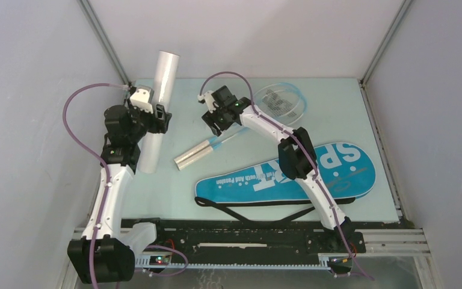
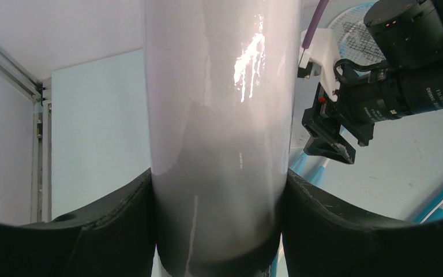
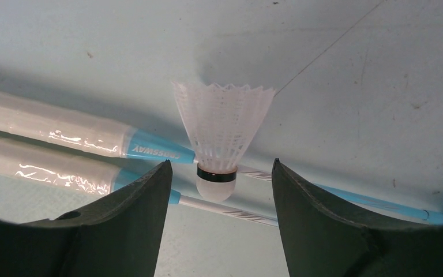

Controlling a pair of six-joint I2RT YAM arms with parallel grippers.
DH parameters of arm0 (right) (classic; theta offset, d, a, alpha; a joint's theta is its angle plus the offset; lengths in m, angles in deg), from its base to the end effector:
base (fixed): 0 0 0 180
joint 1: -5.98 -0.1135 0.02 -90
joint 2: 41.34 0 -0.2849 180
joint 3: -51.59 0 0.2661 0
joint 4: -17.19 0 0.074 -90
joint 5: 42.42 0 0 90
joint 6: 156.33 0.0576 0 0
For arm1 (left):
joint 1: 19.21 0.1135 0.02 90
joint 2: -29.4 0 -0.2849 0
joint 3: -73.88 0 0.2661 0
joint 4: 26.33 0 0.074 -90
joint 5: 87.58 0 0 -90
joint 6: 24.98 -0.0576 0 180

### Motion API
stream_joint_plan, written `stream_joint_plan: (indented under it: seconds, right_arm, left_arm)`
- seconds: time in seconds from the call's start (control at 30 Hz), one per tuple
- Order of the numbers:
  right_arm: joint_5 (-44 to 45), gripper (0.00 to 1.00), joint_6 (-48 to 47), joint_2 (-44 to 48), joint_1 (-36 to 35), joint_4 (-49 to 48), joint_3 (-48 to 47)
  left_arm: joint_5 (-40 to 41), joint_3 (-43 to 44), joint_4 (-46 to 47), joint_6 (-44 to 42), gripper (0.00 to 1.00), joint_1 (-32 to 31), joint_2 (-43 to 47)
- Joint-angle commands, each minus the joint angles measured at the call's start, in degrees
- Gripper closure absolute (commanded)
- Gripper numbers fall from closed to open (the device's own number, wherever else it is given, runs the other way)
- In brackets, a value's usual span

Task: Pack up the badminton gear
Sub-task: Pick up the shuttlecock at the center of the board.

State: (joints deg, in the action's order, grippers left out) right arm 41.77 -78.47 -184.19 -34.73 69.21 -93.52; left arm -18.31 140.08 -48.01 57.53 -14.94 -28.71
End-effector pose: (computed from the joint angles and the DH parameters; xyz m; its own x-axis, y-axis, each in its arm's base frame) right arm 0.4493 0.3943 0.1958 -0.4188 -0.6364 -0.6478 -0.8045 0.5909 -0.0603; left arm 0.2580 -0.0012 0.3628 -0.1967 0.1076 -0.9746 0.3017 0.9524 0.0442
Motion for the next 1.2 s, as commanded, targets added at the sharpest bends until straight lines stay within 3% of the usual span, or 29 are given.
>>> stream_joint_plan:
  seconds: [0.0, 0.8, 0.97, 1.17]
  right_arm:
    - [0.97, 0.28, -1.89, -1.01, -0.81, 0.60, -2.76]
    - [2.37, 0.58, -3.07, -1.01, -0.47, 2.51, -2.49]
    - [1.47, 0.69, -1.75, 3.94, 0.62, 3.71, -1.60]
    - [-0.91, 0.73, 0.28, 15.83, 3.68, 1.53, 8.99]
  left_arm:
    - [-0.79, 1.04, 3.37, 0.20, 0.79, 0.61, 1.77]
    - [-1.73, 1.08, 3.48, 0.53, 0.79, 0.56, 1.85]
    - [-1.97, 1.38, 3.47, 0.76, 0.79, 0.58, 1.77]
    - [-2.37, 1.65, 3.48, 0.96, 0.79, 0.56, 1.49]
